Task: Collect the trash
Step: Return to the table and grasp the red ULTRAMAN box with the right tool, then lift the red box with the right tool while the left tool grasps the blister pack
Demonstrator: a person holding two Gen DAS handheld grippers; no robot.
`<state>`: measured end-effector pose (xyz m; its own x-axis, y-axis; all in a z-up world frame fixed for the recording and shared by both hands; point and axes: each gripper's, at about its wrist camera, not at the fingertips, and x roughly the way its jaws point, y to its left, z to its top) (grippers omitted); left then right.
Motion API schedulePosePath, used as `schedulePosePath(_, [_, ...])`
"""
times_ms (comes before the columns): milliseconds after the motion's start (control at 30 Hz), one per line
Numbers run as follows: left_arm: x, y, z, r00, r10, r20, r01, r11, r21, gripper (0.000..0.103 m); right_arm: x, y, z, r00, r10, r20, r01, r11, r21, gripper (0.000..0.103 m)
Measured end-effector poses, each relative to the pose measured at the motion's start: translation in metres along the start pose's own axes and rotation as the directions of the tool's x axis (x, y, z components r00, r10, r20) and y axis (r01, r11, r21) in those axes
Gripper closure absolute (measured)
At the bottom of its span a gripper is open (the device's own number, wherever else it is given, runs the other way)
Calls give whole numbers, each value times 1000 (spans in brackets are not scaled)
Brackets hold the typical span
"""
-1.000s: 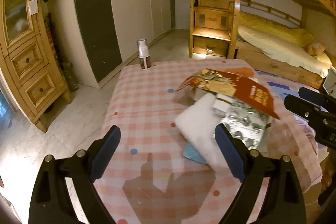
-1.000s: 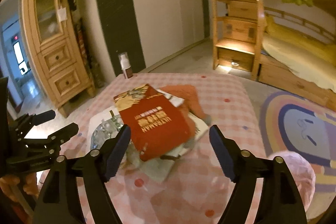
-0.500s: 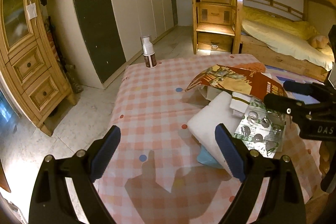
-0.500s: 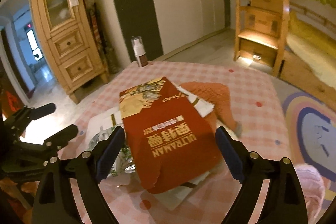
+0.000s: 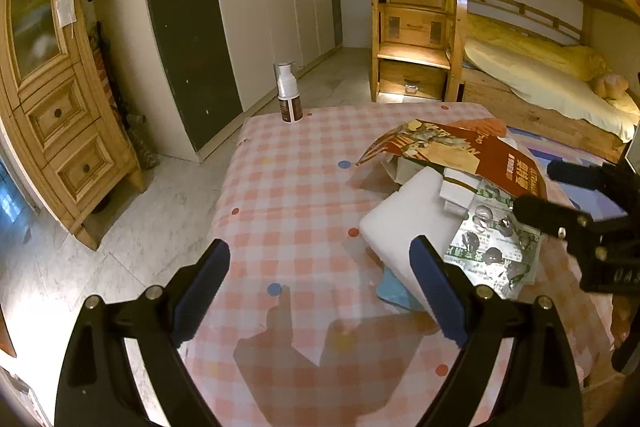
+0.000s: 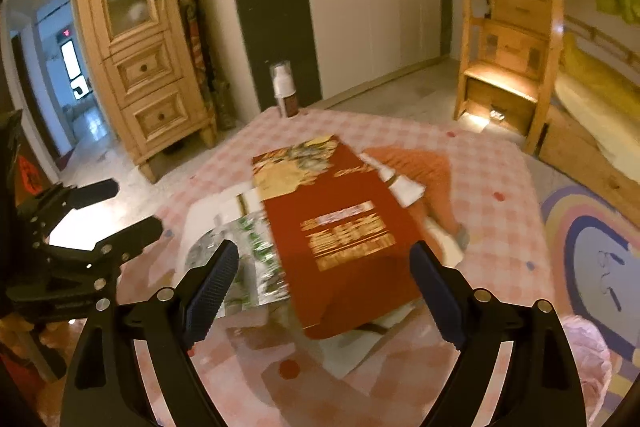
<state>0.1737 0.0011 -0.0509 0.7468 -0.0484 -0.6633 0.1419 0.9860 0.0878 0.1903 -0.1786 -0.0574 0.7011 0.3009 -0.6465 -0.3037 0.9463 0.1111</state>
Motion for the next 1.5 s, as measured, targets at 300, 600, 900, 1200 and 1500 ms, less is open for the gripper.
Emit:
schedulePosePath(300, [6, -4, 5, 1000, 9, -4, -9, 1000, 9, 15, 18, -17, 12, 999, 36, -3, -36, 999, 29, 15])
schedulePosePath(600, [10, 3, 4, 1000, 23, -15, -23, 1000, 0, 15, 10, -11, 2, 996, 81, -38, -81, 997, -7, 15])
schedulePosePath(900, [7, 0, 1, 1000, 18, -14, -18, 1000, -4, 15, 6, 13, -8, 998, 43, -51, -48, 993, -110, 15])
schedulePosePath(1200, [7, -2, 0, 1000, 22, -14, -22, 1000, -6, 15, -9, 19, -1, 998, -11, 55, 18, 991, -133, 25])
schedulePosePath(1500, [-5, -6, 1, 999, -24, 36, 23, 1000, 17, 15, -56, 1, 7, 959, -91, 268, 96, 995, -6, 25])
